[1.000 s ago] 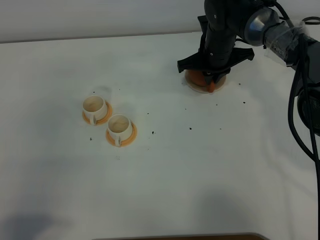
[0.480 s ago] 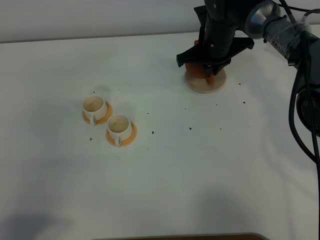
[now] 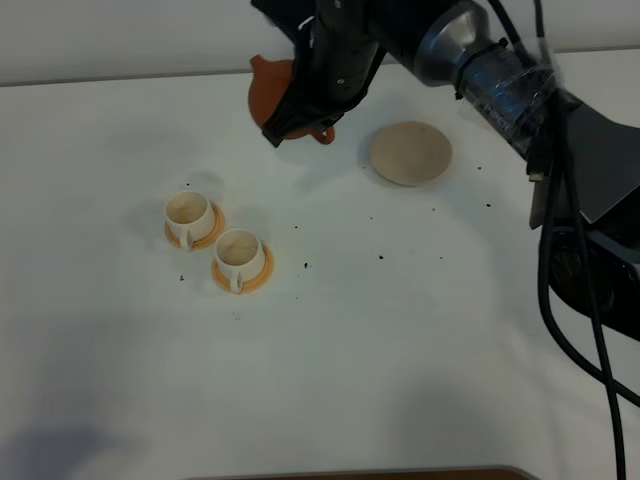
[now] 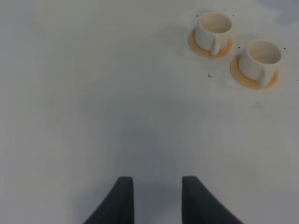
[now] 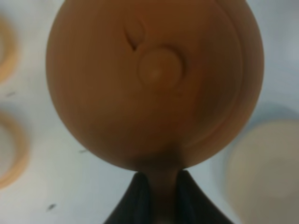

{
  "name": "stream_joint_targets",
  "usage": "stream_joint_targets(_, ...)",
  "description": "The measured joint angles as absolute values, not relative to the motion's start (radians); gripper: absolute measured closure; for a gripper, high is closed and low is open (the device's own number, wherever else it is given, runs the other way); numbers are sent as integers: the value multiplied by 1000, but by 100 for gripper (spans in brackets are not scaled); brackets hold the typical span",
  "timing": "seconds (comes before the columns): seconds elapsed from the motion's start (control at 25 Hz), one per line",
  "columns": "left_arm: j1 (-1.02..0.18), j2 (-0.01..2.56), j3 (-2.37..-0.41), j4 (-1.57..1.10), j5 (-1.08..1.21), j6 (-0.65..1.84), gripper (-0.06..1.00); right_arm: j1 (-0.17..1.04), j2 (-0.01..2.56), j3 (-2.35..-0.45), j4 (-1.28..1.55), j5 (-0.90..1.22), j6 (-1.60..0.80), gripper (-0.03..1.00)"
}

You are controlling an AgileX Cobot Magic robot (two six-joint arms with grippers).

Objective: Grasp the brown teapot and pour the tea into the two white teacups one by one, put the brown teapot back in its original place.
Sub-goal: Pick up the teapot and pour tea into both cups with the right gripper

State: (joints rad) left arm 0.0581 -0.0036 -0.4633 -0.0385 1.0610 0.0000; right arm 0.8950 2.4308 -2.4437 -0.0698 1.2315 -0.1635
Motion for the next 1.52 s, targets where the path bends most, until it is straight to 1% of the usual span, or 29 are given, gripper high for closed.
stream_joint_targets(0.28, 58, -4, -463, -38, 1061, 0, 65, 1019, 2433, -2444, -92, 1235, -318, 84)
stream_joint_targets(0.44, 58, -4, -463, -38, 1061, 0, 65, 1083, 2454, -2445, -190, 1234, -341, 84)
stream_joint_targets(0.56, 58, -4, -463, -38, 1061, 0, 65, 1110, 2490, -2445, -280, 1234, -345, 84)
stream_joint_targets(0.92, 58, -4, -463, -38, 1061, 0, 65, 1135, 2531, -2443, -410, 1236, -371, 84)
stream_joint_targets(1.52, 58, -4, -463, -38, 1061, 0, 65, 1171, 2560, -2444, -550, 1234, -508, 84)
